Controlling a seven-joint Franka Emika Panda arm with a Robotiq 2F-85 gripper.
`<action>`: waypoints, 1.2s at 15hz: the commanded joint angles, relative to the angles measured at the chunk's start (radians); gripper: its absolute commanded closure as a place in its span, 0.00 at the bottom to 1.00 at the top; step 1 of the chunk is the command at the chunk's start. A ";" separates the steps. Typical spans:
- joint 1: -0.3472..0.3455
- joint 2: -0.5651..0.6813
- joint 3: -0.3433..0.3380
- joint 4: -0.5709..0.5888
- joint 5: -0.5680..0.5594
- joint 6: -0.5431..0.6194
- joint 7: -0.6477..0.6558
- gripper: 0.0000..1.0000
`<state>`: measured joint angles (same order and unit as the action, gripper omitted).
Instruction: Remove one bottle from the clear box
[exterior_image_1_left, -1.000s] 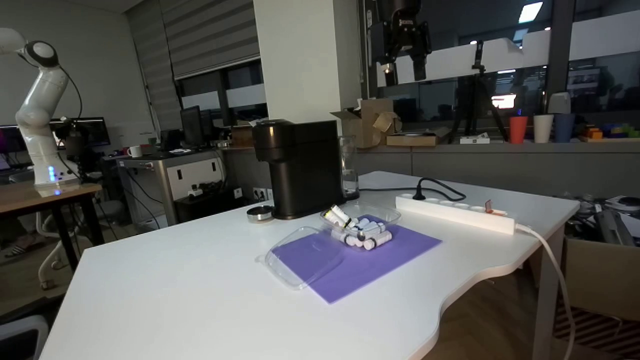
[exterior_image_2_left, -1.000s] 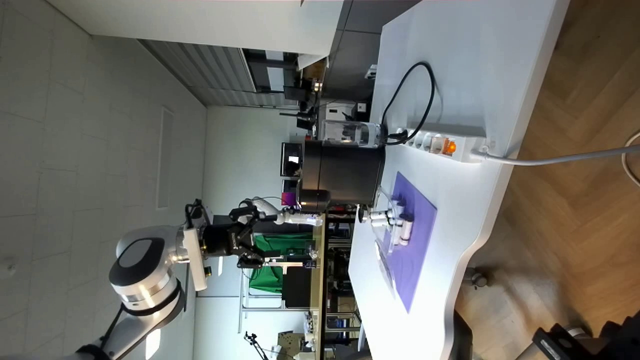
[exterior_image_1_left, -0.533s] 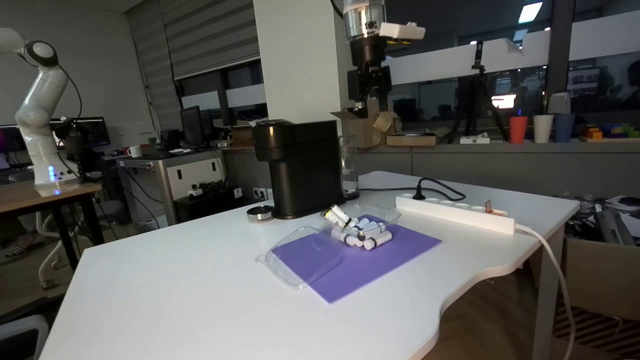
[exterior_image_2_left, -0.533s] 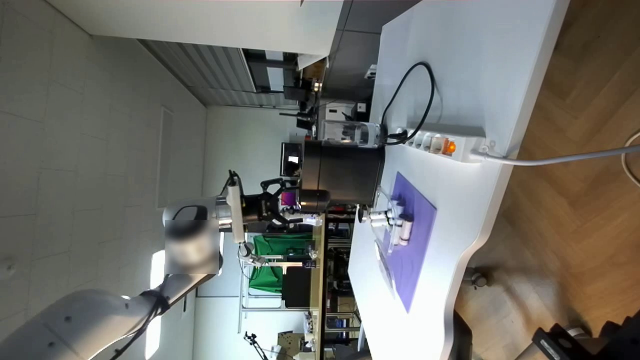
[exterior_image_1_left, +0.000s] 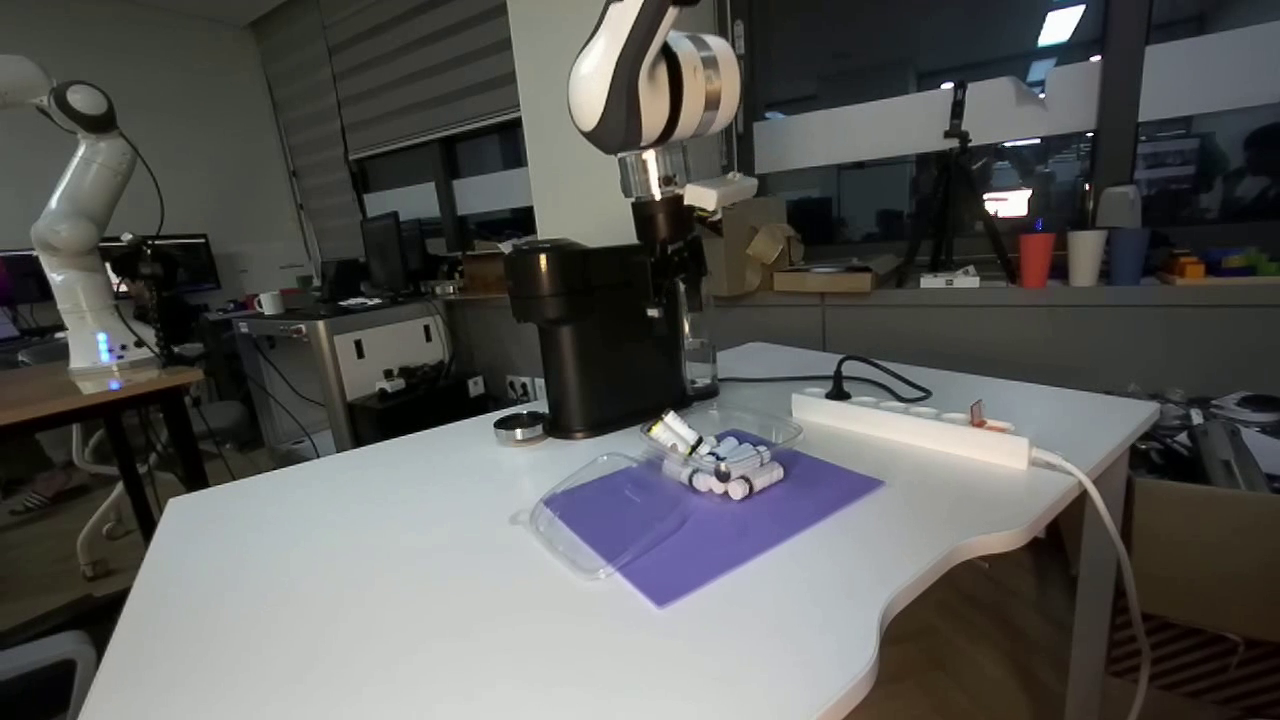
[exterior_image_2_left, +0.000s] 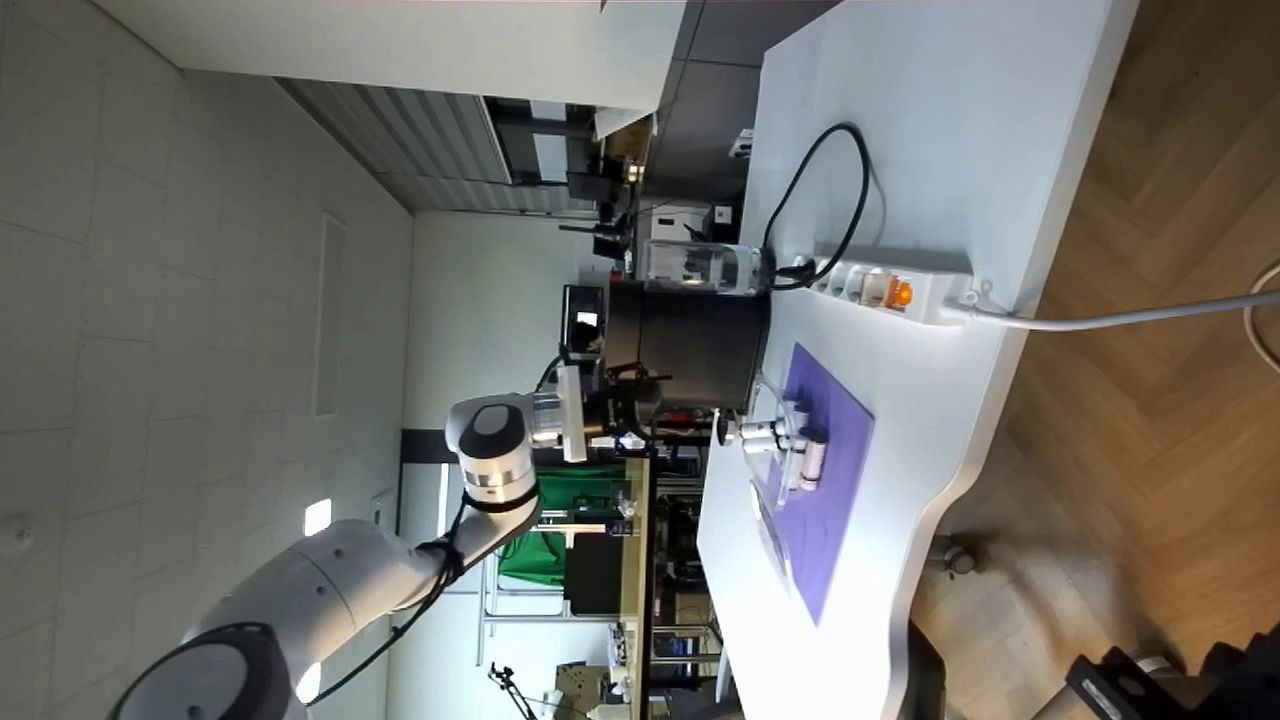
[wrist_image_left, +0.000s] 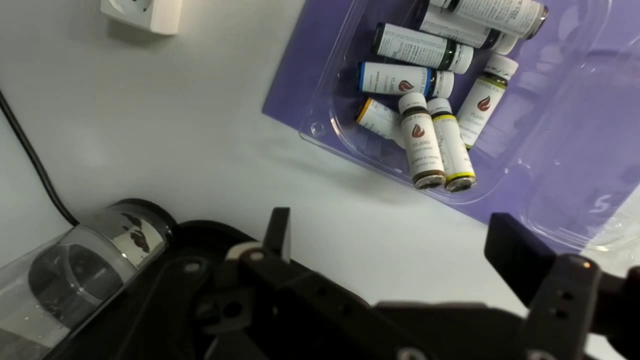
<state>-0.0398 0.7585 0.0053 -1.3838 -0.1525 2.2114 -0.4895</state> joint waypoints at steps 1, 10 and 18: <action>0.021 0.132 -0.016 0.162 -0.041 -0.069 0.059 0.00; 0.042 0.275 -0.038 0.294 -0.048 -0.173 0.160 0.00; 0.046 0.326 -0.037 0.354 -0.043 -0.223 0.194 0.00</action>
<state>-0.0050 1.0505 -0.0230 -1.0951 -0.1851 2.0284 -0.3342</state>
